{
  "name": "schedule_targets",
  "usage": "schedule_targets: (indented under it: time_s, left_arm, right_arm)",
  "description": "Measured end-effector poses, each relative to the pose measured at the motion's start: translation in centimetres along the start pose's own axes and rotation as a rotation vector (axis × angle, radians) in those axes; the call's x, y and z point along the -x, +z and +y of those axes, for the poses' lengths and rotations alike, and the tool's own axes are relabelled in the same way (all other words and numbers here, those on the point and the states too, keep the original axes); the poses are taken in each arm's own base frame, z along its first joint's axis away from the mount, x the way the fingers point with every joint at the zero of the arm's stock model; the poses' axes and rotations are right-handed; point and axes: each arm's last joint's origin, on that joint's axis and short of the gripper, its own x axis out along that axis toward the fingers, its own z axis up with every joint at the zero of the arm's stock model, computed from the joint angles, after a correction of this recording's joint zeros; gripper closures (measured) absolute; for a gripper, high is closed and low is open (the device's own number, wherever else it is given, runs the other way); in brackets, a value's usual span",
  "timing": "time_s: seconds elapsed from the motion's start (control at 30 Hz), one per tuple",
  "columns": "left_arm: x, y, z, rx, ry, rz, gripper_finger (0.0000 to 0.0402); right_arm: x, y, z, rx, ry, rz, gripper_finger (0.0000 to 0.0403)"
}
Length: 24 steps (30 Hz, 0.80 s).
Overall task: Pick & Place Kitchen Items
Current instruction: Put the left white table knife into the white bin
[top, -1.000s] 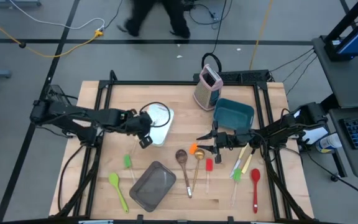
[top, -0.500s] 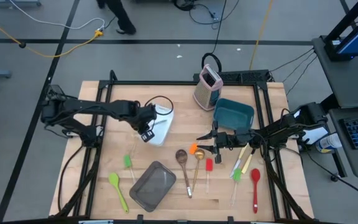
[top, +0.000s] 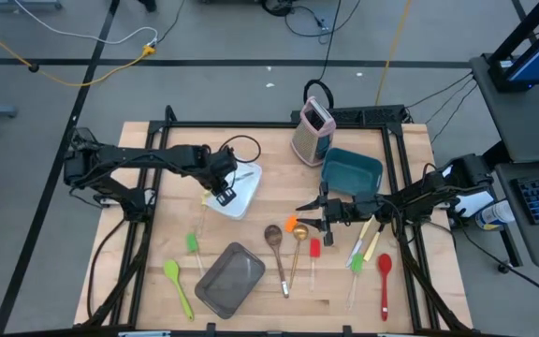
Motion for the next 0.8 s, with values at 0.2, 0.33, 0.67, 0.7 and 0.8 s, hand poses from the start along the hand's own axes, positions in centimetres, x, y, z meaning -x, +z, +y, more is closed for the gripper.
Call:
schedule_targets:
  time_s: [0.2, 0.33, 0.67, 0.7, 0.8]
  left_arm:
    - [0.01, 0.47, -0.21, -0.008, -0.022, -0.049, 0.0350]
    - [0.02, 0.52, -0.24, -0.006, -0.024, -0.054, 0.0350]
    - [0.05, 0.82, -0.37, -0.006, -0.038, -0.086, 0.0336]
    - [0.05, 0.82, -0.37, -0.006, -0.037, -0.086, 0.0329]
    - [0.05, 0.82, -0.37, -0.028, -0.036, -0.086, 0.0311]
  right_arm:
    - [0.00, 0.00, 0.01, 0.001, 0.000, 0.000, 0.0273]
    - [0.00, 0.00, 0.01, 0.001, 0.000, 0.000, 0.0273]
    - [0.00, -0.16, 0.01, 0.003, 0.001, 0.017, 0.0273]
    - [0.00, -0.23, 0.02, 0.004, 0.001, 0.023, 0.0273]
    - [0.00, -0.33, 0.02, 0.000, 0.001, 0.033, 0.0273]
